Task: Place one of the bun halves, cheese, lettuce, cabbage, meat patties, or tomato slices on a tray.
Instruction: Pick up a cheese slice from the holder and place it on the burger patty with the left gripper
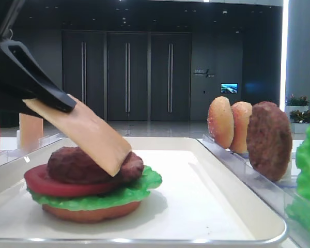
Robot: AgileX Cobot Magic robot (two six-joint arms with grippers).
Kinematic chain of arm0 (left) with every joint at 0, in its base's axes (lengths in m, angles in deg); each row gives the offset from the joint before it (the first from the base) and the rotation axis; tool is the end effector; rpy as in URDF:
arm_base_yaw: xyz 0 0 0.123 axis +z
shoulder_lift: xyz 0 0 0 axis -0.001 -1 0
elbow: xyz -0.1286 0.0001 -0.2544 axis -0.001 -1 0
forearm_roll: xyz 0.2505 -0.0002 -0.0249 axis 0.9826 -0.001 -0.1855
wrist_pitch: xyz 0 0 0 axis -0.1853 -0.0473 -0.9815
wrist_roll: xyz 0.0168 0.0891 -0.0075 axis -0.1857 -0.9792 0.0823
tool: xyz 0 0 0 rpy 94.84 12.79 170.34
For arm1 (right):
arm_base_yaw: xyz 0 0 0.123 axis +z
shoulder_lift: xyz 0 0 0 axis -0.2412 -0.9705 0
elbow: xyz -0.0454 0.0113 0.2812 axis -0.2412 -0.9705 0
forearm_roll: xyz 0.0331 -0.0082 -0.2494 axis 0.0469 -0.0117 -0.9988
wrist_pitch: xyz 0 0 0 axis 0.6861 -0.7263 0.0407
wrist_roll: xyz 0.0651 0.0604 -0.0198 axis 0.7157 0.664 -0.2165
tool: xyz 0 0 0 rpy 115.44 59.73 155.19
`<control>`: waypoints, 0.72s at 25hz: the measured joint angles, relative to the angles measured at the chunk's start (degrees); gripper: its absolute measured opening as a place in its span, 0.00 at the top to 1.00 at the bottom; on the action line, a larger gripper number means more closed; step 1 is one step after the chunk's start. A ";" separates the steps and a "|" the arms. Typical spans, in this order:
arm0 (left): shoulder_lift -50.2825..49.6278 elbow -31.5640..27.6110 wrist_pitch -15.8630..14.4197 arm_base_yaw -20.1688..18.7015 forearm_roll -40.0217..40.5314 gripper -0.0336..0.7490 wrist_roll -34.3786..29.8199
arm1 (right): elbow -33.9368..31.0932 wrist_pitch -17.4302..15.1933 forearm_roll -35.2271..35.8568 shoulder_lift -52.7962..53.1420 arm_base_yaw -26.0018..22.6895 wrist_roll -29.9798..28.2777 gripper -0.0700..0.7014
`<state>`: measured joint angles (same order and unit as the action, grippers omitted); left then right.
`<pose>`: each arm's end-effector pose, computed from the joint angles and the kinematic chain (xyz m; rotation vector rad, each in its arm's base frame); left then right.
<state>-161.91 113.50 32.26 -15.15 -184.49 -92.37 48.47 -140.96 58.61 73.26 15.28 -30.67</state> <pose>0.2050 -0.1235 0.1514 0.0257 2.5470 -1.3257 -0.0103 0.0016 0.2732 -0.0354 2.1023 0.0352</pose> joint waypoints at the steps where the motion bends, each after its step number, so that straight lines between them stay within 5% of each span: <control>1: -0.22 0.00 0.00 0.00 0.00 0.93 -0.23 | 0.00 0.00 0.00 0.00 0.00 0.00 0.55; 18: -0.32 0.00 -0.16 0.00 0.00 0.90 -1.10 | 0.00 0.00 0.00 0.00 0.00 0.00 0.55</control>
<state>-162.23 113.50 32.10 -15.15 -184.49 -93.46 48.47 -140.96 58.61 73.26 15.28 -30.67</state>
